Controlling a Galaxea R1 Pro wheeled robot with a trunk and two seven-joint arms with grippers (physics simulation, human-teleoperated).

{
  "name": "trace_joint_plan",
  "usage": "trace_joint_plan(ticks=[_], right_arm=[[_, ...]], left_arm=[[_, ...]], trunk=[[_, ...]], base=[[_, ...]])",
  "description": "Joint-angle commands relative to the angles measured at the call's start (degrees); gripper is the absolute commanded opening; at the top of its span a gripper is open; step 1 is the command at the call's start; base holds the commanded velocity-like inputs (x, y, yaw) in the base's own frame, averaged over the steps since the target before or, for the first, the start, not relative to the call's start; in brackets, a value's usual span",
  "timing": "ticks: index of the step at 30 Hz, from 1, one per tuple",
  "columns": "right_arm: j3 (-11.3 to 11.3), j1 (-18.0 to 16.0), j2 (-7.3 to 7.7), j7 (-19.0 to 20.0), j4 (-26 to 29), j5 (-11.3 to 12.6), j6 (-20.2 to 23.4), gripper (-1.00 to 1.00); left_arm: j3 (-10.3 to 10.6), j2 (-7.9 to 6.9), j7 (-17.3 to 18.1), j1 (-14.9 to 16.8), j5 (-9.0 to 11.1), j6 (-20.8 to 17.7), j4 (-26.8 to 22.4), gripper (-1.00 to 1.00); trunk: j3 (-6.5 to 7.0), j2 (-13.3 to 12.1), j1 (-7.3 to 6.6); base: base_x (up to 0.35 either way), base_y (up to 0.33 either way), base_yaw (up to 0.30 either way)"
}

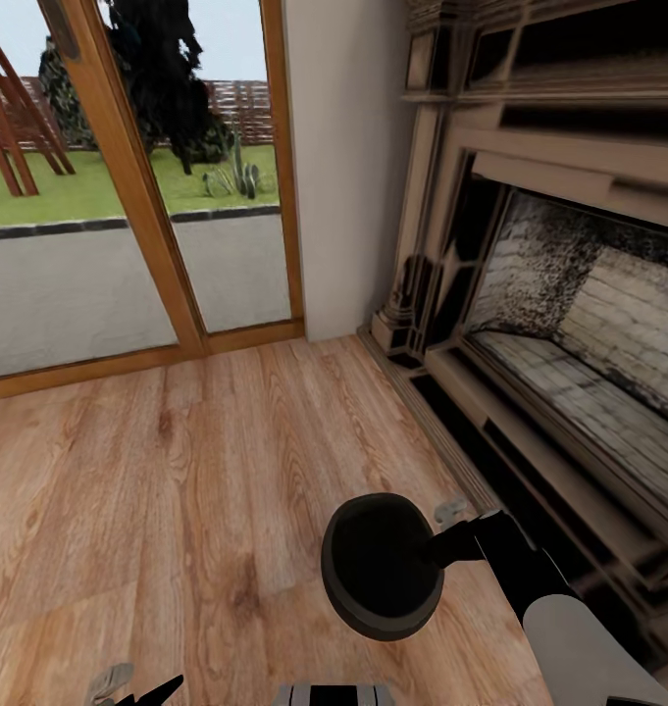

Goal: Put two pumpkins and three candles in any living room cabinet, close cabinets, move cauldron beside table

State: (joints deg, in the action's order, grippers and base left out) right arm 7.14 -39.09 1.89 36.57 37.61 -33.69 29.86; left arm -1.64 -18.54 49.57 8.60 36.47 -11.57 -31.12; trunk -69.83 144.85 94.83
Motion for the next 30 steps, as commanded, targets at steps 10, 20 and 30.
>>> trace_joint_plan(ticks=[10,20,30], right_arm=[[0.24,-0.02,-0.04,0.56,0.09,-0.58,0.09,1.0],[0.34,-0.02,-0.04,0.46,0.09,-0.65,0.1,1.0],[0.39,-0.02,-0.04,0.51,0.09,-0.67,0.11,1.0]], left_arm=[[-0.05,-0.02,0.17,0.02,0.45,-0.56,0.01,1.0],[-0.03,-0.01,0.17,0.02,0.45,-0.56,0.01,1.0],[-2.05,-0.84,3.68,0.11,3.26,-1.41,-0.91,1.0]], trunk=[[-0.05,0.02,-0.01],[-1.38,0.1,0.14],[-2.04,0.14,0.22]], base=[[0.116,0.0,0.0],[0.01,0.0,0.0],[0.0,0.0,0.0]])
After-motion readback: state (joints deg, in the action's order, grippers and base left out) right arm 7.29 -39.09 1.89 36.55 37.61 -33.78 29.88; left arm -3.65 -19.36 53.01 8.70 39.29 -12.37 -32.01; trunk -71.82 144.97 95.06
